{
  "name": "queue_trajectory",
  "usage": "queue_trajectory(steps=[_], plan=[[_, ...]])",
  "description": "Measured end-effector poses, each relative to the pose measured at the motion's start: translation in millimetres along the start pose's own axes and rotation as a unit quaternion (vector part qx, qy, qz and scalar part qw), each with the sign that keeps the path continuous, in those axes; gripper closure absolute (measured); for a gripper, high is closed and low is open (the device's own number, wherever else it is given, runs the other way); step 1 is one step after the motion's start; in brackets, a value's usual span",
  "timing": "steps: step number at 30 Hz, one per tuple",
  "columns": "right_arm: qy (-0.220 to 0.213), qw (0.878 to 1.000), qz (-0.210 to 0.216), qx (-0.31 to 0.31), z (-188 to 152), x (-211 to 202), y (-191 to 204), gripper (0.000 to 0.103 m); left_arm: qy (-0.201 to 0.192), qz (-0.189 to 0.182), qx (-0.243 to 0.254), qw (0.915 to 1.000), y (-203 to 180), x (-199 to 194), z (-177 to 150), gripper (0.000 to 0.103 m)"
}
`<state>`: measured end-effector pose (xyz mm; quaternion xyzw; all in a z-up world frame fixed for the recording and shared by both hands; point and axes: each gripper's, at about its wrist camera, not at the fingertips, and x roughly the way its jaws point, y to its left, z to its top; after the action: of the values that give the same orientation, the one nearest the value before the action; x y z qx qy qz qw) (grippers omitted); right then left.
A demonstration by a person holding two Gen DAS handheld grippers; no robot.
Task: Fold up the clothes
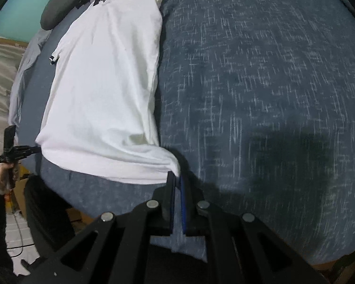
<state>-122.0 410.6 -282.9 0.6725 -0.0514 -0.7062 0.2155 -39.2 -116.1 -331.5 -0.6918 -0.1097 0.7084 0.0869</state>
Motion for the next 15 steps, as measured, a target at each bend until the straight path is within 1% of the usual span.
queue_trajectory(steps=[4, 6, 8, 11, 12, 14, 15], plan=[[-0.004, 1.000, -0.011, -0.006, 1.3, 4.8, 2.5, 0.099, -0.003, 0.002, -0.002, 1.0000, 2.0, 2.6, 0.3, 0.098], [-0.006, 1.000, -0.020, -0.014, 1.9, 7.2, 6.0, 0.099, -0.007, 0.007, -0.002, 1.0000, 1.0, 2.6, 0.2, 0.096], [-0.017, 0.999, -0.023, -0.025, 1.6, 4.5, 11.1, 0.099, -0.010, 0.011, 0.001, 0.9999, -1.2, -1.6, -0.5, 0.096], [-0.039, 0.998, -0.020, -0.035, 3.0, -7.8, 17.2, 0.099, -0.018, 0.016, 0.006, 0.9997, -4.3, -10.6, -1.9, 0.096], [-0.046, 0.998, -0.023, -0.039, 3.7, -13.0, 19.2, 0.098, -0.023, 0.019, 0.005, 0.9995, -4.1, -16.1, -2.5, 0.095], [-0.059, 0.996, -0.043, -0.051, 4.8, -26.0, 25.3, 0.097, -0.040, 0.021, 0.002, 0.9990, -3.9, -29.7, -4.5, 0.094], [-0.064, 0.995, -0.041, -0.058, 4.6, -31.6, 29.1, 0.097, -0.049, 0.021, 0.001, 0.9986, -3.8, -36.9, -5.6, 0.092]])
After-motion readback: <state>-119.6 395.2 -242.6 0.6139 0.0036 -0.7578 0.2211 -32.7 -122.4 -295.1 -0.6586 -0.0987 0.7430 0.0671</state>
